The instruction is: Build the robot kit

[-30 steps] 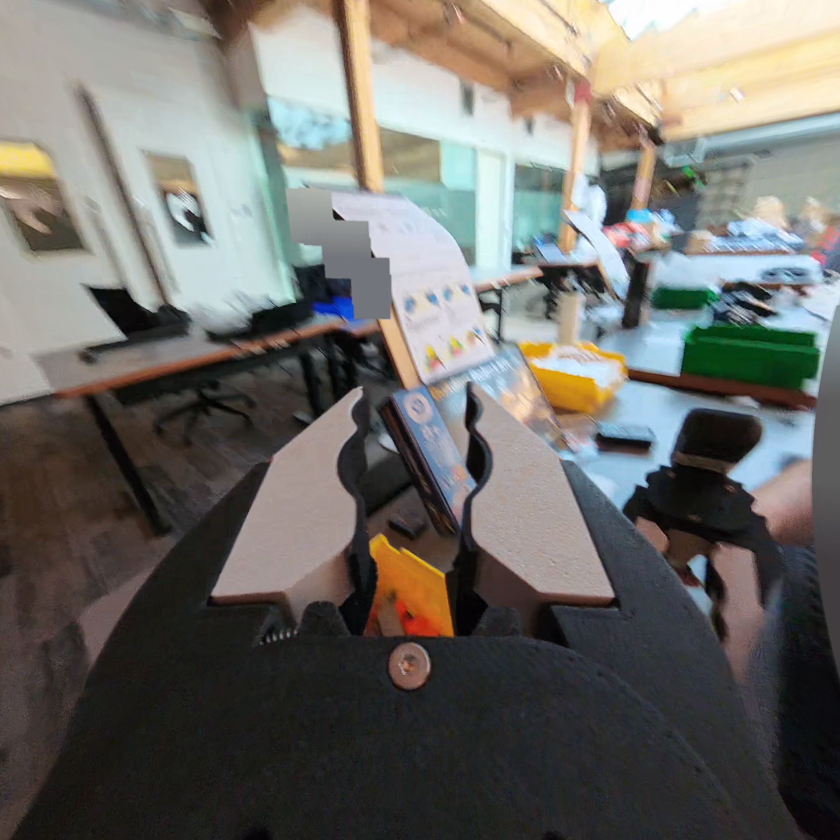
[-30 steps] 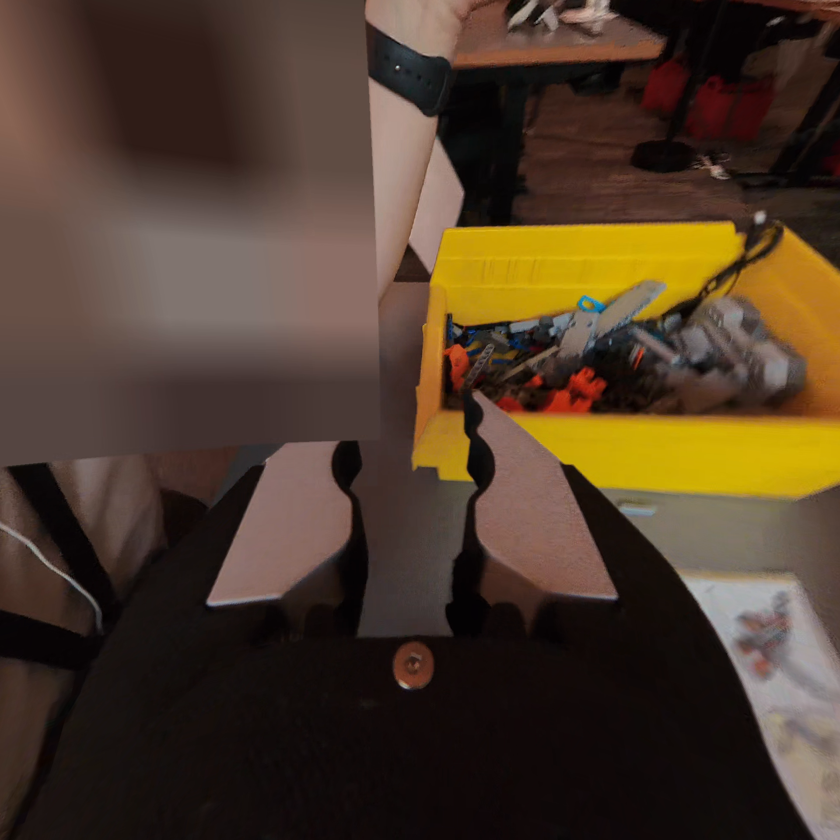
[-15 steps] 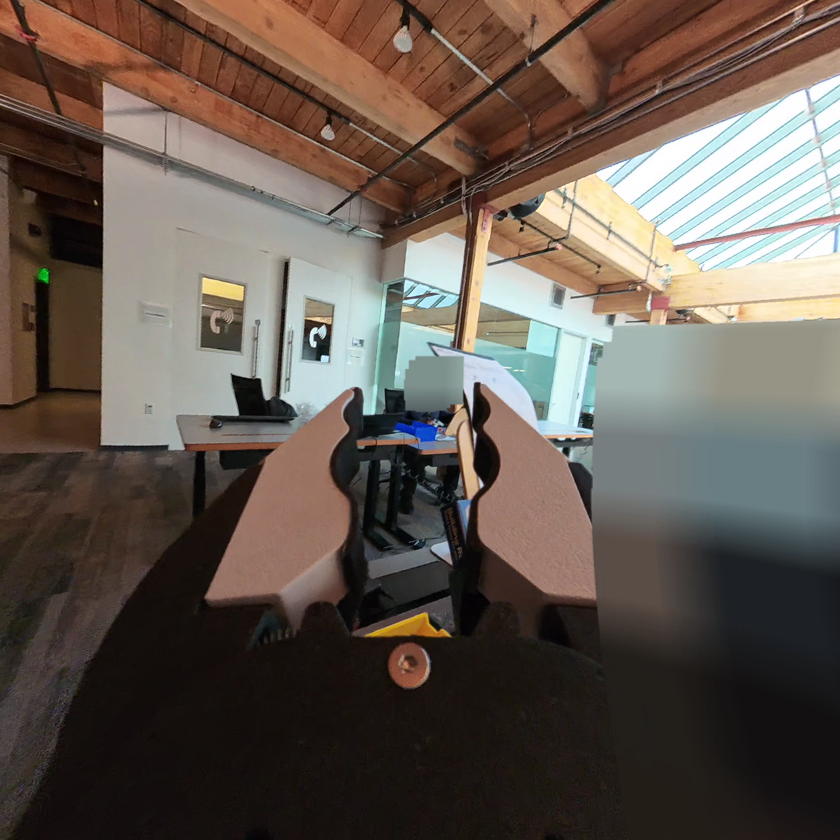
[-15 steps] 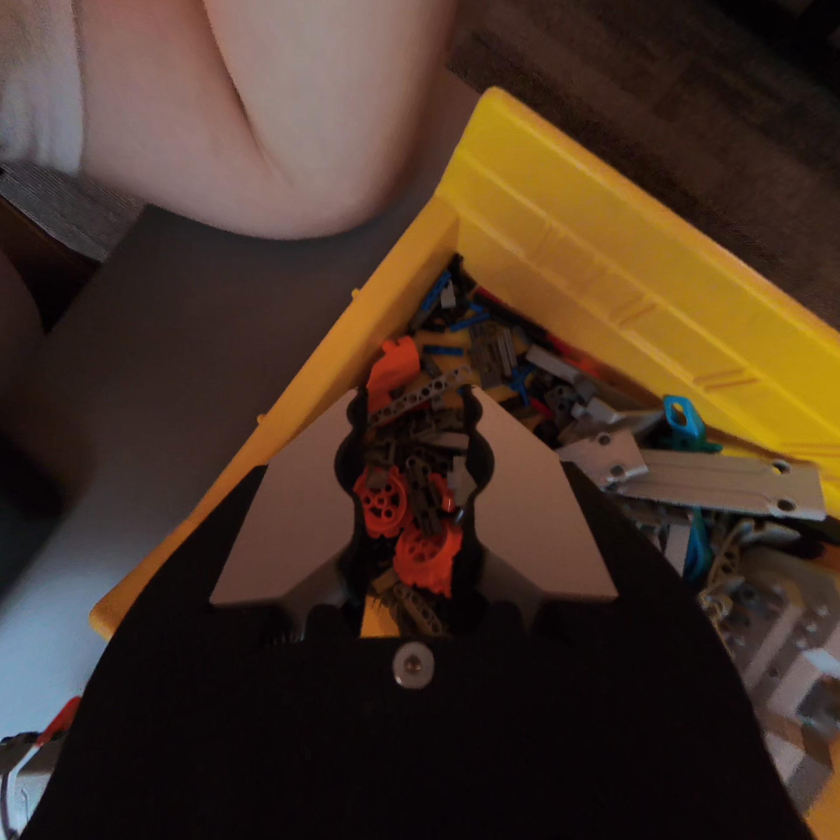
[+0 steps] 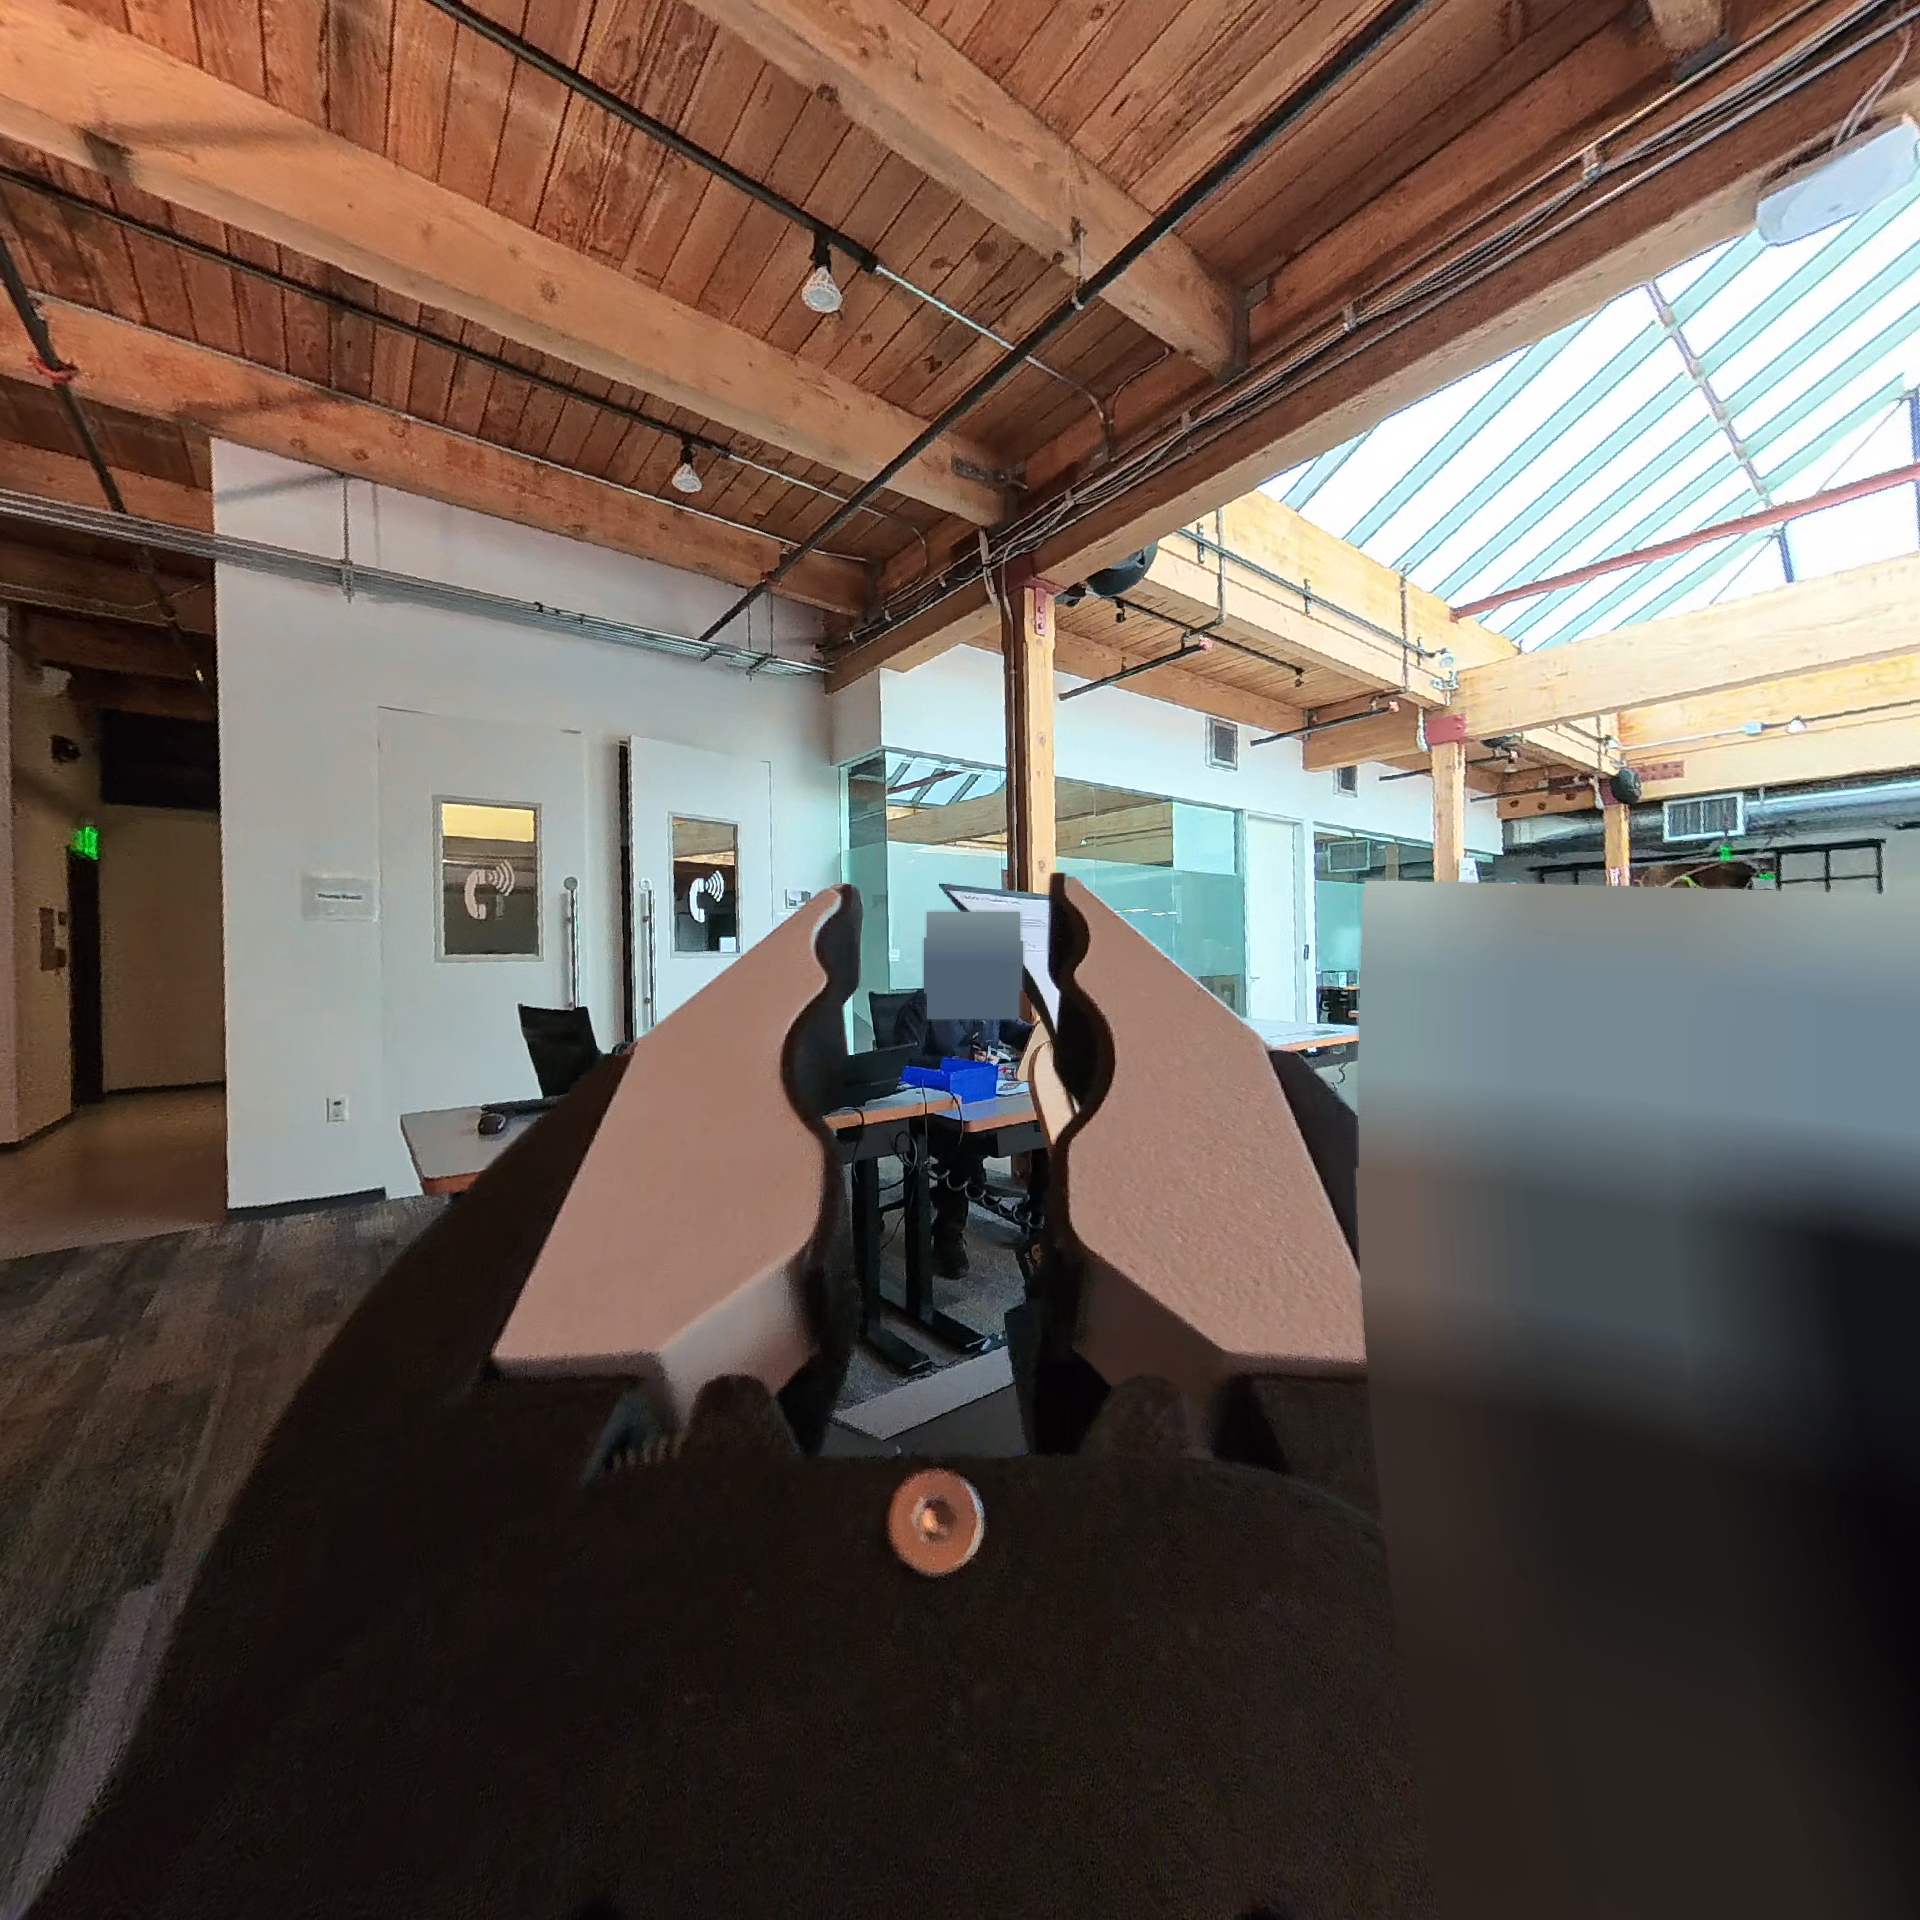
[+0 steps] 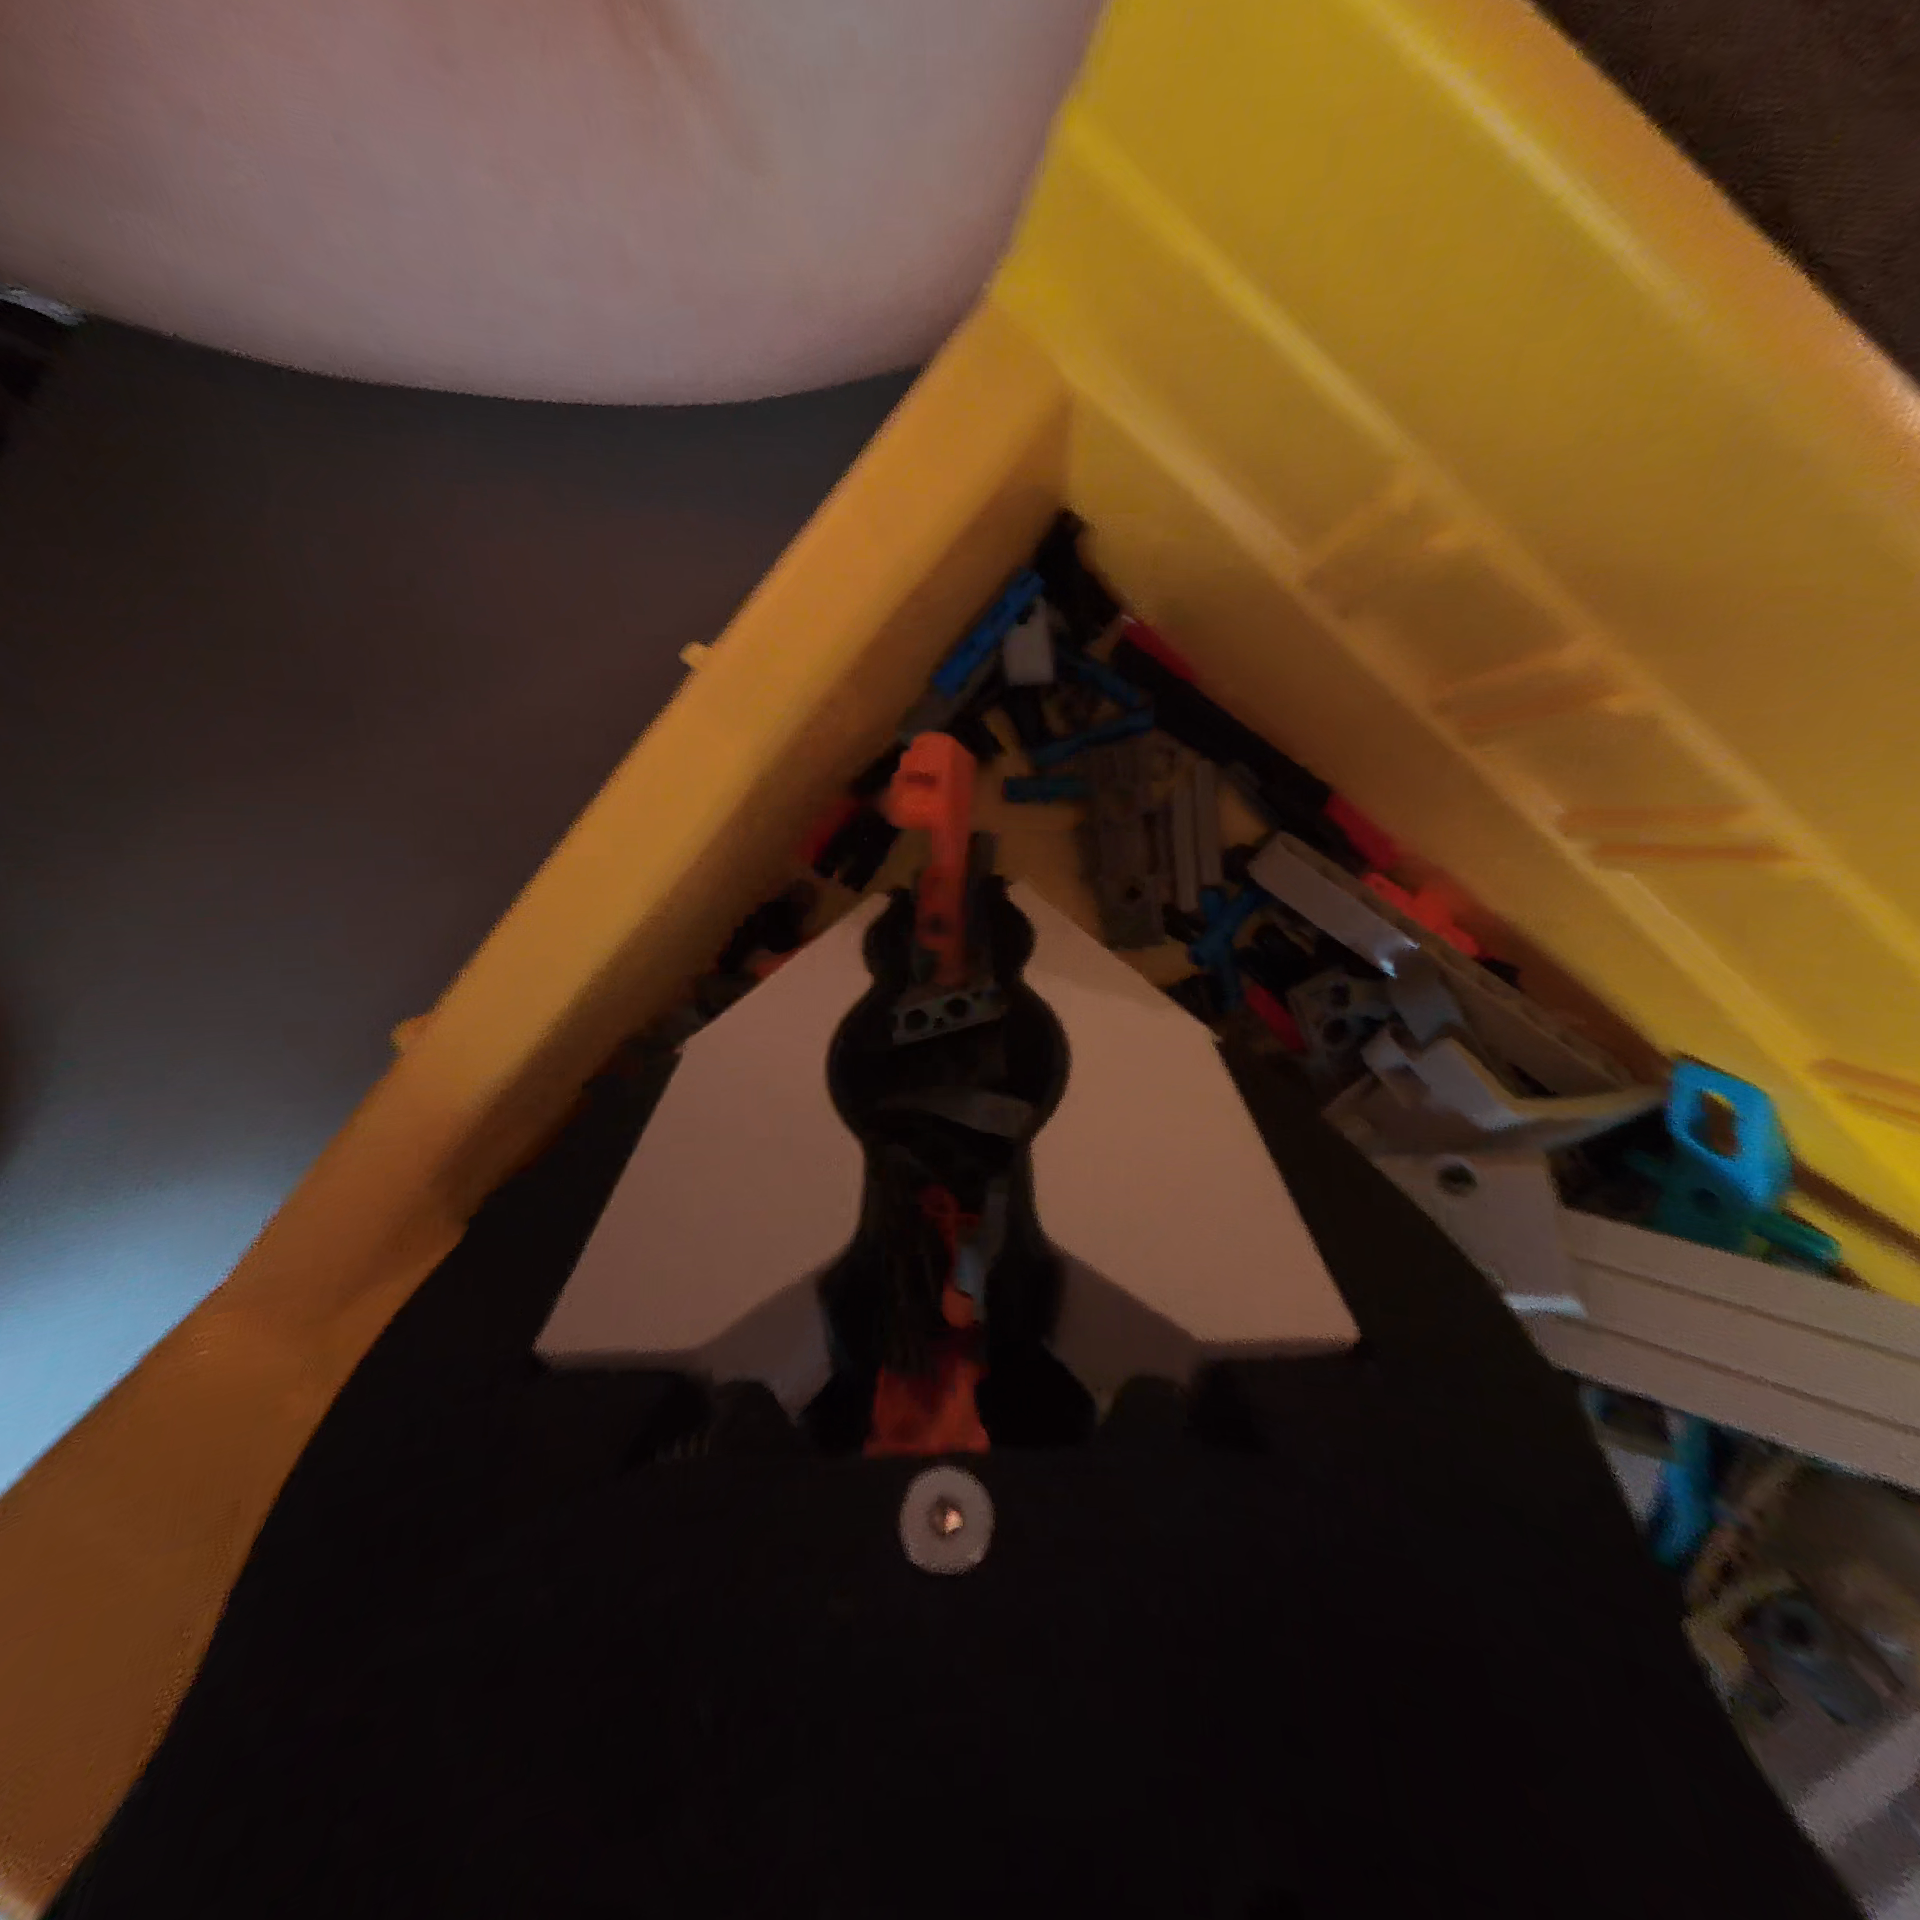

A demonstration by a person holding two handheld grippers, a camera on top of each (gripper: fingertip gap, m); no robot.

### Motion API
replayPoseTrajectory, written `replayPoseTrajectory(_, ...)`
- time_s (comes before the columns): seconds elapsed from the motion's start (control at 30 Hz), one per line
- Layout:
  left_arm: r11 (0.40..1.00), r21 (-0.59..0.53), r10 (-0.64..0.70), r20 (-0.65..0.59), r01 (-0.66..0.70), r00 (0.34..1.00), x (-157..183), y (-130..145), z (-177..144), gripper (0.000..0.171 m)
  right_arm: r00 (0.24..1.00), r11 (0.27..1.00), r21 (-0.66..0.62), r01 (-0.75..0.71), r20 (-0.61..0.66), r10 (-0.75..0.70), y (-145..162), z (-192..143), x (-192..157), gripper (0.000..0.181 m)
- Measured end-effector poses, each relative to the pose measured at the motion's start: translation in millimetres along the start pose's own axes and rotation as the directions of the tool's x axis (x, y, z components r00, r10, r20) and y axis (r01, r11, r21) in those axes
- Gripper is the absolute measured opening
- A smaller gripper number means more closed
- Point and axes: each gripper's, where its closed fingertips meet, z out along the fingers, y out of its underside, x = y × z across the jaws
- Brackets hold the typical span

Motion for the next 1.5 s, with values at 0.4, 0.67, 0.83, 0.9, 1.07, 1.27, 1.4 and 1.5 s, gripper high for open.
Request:
replayPoseTrajectory(0.4, 1.0, 0.006, -0.006, -0.072, 0.007, 0.997, 14.7, -1.5, 2.2, 0.031, 0.971, 0.982, -0.055, -0.181, -0.17, 0.169, 36.6, -41.7, 47.4, 0.009)
replayPoseTrajectory(0.67, 0.997, 0.064, -0.037, -0.063, 0.041, 0.997, 6.9, -11.8, -4.5, 0.029, 0.999, 0.997, 0.055, -0.05, -0.015, 0.05, 18.1, -43.4, 7.0, 0.046)
replayPoseTrajectory(0.83, 0.996, 0.051, -0.062, -0.094, 0.067, 0.994, 9.5, -8.0, -0.8, 0.029, 0.99, 0.987, 0.124, 0.107, 0.074, -0.117, 8.0, -27.7, -16.9, 0.075)
replayPoseTrajectory(0.9, 0.997, 0.041, -0.066, -0.109, 0.071, 0.992, 12.2, -5.7, 1.1, 0.029, 0.976, 0.979, 0.061, 0.196, 0.082, -0.201, 16.1, -15.6, -22.3, 0.096)
replayPoseTrajectory(1.07, 0.995, 0.036, -0.084, -0.14, 0.09, 0.987, 15.9, -6.1, 0.2, 0.029, 0.973, 0.974, 0.032, 0.222, 0.062, -0.224, 17.6, -8.6, -16.6, 0.111)
replayPoseTrajectory(1.27, 0.995, 0.066, -0.069, -0.141, 0.079, 0.988, 17.1, -14.0, -6.8, 0.027, 0.978, 0.98, 0.005, 0.199, 0.063, -0.199, 26.7, -13.2, -5.0, 0.081)
replayPoseTrajectory(1.4, 0.995, 0.066, -0.067, -0.144, 0.077, 0.987, 18.0, -14.1, -7.0, 0.027, 0.985, 0.987, 0.007, 0.163, 0.051, -0.163, 28.5, -19.2, 5.8, 0.052)
replayPoseTrajectory(1.5, 0.995, 0.059, -0.069, -0.147, 0.079, 0.987, 18.6, -12.6, -5.6, 0.027, 0.984, 0.984, -0.029, 0.175, 0.044, -0.174, 34.5, -23.3, 11.2, 0.028)
